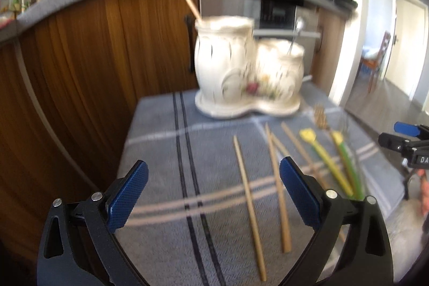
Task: Organize utensils
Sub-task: 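Move both open tools back over the remaining utensils, then grasp another chopstick with the left tool while the right tool grasps the silver fork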
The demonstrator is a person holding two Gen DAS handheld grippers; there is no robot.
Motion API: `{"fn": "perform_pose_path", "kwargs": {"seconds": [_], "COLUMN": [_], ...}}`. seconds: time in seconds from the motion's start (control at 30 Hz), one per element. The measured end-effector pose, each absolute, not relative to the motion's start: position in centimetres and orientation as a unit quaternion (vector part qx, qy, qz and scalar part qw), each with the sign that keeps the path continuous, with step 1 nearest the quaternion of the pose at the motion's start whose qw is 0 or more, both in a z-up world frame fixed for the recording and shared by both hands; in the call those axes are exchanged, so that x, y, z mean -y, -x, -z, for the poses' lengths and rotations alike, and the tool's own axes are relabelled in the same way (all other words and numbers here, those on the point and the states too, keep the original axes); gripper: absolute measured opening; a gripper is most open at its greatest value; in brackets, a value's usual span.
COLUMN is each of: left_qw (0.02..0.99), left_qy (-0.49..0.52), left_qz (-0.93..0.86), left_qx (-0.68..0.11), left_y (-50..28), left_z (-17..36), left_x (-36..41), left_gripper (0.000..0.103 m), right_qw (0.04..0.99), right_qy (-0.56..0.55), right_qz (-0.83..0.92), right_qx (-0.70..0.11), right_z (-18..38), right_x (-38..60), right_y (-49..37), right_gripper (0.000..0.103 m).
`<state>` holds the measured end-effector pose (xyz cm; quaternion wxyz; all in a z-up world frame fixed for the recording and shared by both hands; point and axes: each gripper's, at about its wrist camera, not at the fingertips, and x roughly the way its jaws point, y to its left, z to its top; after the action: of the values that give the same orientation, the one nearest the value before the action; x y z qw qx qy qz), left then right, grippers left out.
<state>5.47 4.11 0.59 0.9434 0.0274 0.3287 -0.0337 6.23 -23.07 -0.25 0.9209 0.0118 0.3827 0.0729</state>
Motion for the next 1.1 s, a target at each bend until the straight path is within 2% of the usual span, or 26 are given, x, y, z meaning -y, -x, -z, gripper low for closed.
{"fn": "perform_pose_path", "kwargs": {"seconds": [0.07, 0.13, 0.17, 0.33, 0.37, 0.43, 0.53, 0.63, 0.8, 0.9, 0.97, 1.0, 1.1], "left_qw": [0.939, 0.935, 0.933, 0.921, 0.918, 0.914, 0.906, 0.901, 0.894, 0.891, 0.89, 0.89, 0.887], "left_qy": [-0.032, -0.033, -0.035, -0.034, -0.033, -0.032, -0.029, -0.025, -0.027, -0.038, -0.062, -0.068, -0.069], "left_qz": [0.032, 0.036, 0.038, 0.066, 0.075, 0.089, 0.104, 0.112, 0.122, 0.13, 0.123, 0.122, 0.13], "left_qx": [-0.341, -0.351, -0.356, -0.383, -0.388, -0.394, -0.408, -0.418, -0.43, -0.434, -0.434, -0.434, -0.439], "left_y": [-5.8, -6.1, -6.3, -7.0, -7.0, -7.2, -7.4, -7.7, -8.0, -8.2, -8.4, -8.5, -8.7], "left_z": [0.1, 0.7, 1.0, 1.9, 2.1, 2.2, 2.6, 3.1, 3.7, 3.7, 3.7, 3.7, 3.6], "left_x": [-4.1, -4.1, -4.1, -3.7, -3.5, -3.3, -3.0, -2.9, -2.6, -2.0, -1.7, -1.7, -2.1], "left_gripper": [0.097, 0.095, 0.094, 0.062, 0.06, 0.048, 0.036, 0.029, 0.029, 0.028, 0.019, 0.007, 0.005], "right_qw": [0.915, 0.91, 0.907, 0.896, 0.893, 0.889, 0.882, 0.884, 0.885, 0.884, 0.884, 0.883, 0.881], "right_qy": [-0.001, 0.003, 0.002, -0.009, -0.012, -0.015, -0.017, 0.001, 0.028, 0.033, 0.042, 0.044, 0.05], "right_qz": [-0.07, -0.069, -0.072, -0.087, -0.09, -0.091, -0.093, -0.084, -0.075, -0.08, -0.085, -0.087, -0.095], "right_qx": [-0.398, -0.408, -0.415, -0.436, -0.441, -0.448, -0.461, -0.46, -0.458, -0.459, -0.458, -0.458, -0.46], "right_z": [1.2, 1.7, 1.9, 2.4, 2.7, 2.9, 3.4, 3.5, 3.6, 3.6, 3.5, 3.5, 3.5], "right_x": [22.6, 22.2, 22.1, 21.4, 21.2, 21.0, 20.5, 19.9, 19.0, 19.0, 19.0, 19.1, 19.4], "right_y": [-6.7, -6.9, -7.1, -8.1, -8.3, -8.5, -9.1, -9.3, -9.7, -9.9, -9.9, -9.9, -9.8], "right_gripper": [0.084, 0.07, 0.067, 0.043, 0.04, 0.034, 0.029, 0.028, 0.024, 0.017, 0.015, 0.015, 0.01]}}
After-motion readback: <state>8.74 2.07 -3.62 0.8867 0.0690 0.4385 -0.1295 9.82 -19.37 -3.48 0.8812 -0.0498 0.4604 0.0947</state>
